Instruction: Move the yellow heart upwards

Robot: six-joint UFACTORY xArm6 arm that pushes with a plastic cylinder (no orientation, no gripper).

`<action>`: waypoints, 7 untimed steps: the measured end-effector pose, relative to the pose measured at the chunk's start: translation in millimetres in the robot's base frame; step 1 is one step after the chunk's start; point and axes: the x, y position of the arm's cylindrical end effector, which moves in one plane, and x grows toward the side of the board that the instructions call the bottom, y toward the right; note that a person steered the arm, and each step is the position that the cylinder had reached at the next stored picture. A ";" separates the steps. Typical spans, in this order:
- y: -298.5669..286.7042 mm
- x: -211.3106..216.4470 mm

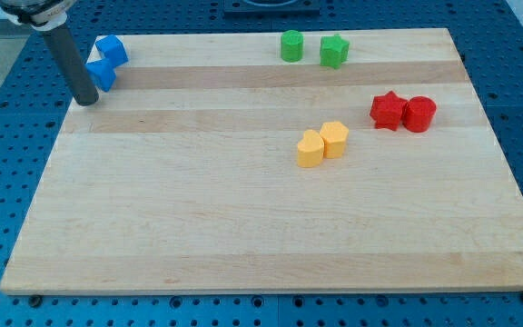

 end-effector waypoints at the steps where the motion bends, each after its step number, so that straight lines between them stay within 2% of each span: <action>1: 7.7 -9.0; 7: 28.9 8.2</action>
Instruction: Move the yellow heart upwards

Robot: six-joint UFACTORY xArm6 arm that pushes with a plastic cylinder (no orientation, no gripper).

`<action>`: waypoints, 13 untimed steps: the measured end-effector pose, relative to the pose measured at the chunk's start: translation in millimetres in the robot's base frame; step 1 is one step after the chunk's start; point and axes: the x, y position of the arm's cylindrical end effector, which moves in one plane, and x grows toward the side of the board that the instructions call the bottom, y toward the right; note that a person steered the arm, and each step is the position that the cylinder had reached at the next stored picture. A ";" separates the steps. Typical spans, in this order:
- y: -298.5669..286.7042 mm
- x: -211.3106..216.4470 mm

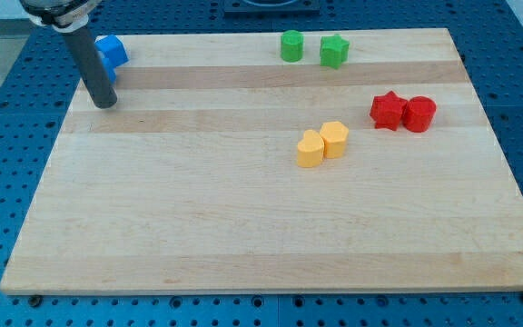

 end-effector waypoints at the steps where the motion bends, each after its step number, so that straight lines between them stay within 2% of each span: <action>1: 0.0 0.0; 2: 0.0 0.7; 3: 43.3 37.0; 5: 218.8 142.2; 6: 323.6 160.4; 7: 386.7 141.3; 8: 373.6 111.0; 9: 334.0 102.4; 11: 306.7 98.2; 12: 237.1 91.2; 13: 236.3 107.4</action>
